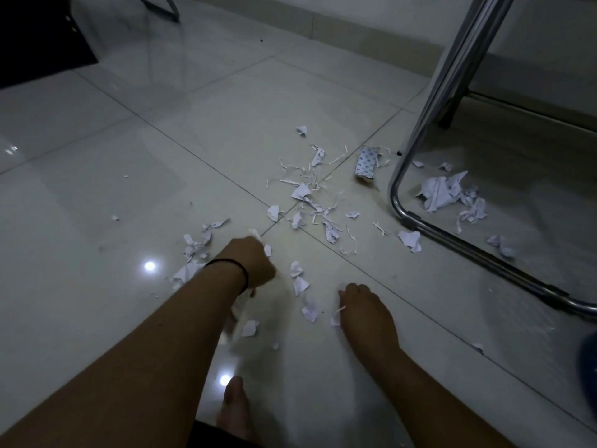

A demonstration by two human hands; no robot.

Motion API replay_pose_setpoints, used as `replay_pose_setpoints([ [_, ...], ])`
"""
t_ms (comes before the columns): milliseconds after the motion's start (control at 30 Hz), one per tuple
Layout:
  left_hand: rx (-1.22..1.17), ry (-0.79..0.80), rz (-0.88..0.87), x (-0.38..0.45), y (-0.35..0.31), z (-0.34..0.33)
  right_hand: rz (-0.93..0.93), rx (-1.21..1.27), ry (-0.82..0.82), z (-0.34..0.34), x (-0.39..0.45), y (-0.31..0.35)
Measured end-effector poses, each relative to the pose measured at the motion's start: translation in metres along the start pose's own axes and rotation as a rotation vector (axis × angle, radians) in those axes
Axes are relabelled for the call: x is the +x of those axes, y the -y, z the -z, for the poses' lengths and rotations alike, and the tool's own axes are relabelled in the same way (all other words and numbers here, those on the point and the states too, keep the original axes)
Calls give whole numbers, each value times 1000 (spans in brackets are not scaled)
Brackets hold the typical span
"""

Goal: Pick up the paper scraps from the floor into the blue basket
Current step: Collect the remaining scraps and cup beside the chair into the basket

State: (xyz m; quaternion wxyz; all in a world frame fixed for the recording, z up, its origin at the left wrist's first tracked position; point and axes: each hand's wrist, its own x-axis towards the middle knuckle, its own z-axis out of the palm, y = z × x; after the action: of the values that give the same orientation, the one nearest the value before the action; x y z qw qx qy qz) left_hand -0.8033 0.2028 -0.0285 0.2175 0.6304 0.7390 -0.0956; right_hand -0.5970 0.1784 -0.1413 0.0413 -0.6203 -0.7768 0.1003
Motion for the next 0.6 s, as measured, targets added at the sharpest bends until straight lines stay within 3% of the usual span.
replay_pose_setpoints([
  [67, 168, 232, -31, 0, 9, -14, -51, 136, -50, 7, 7, 0],
  [167, -133, 496, 250, -2, 14, -36, 70, 178, -86, 11, 6, 14],
  [200, -138, 531, 275, -1, 11, -42, 119, 171, -57, 10, 3, 19],
  [300, 34, 516, 220, 4, 4, -52, 141, 48, 44, 2, -2, 35],
  [400, 120, 478, 177, 10, 3, -57, 163, -113, -15, 2, -7, 46],
  [467, 164, 455, 173, 10, 2, -59, 159, -112, -89, 2, -6, 48],
  [600, 218, 430, 104, 17, 0, -62, 141, 65, -53, 6, 19, 45],
])
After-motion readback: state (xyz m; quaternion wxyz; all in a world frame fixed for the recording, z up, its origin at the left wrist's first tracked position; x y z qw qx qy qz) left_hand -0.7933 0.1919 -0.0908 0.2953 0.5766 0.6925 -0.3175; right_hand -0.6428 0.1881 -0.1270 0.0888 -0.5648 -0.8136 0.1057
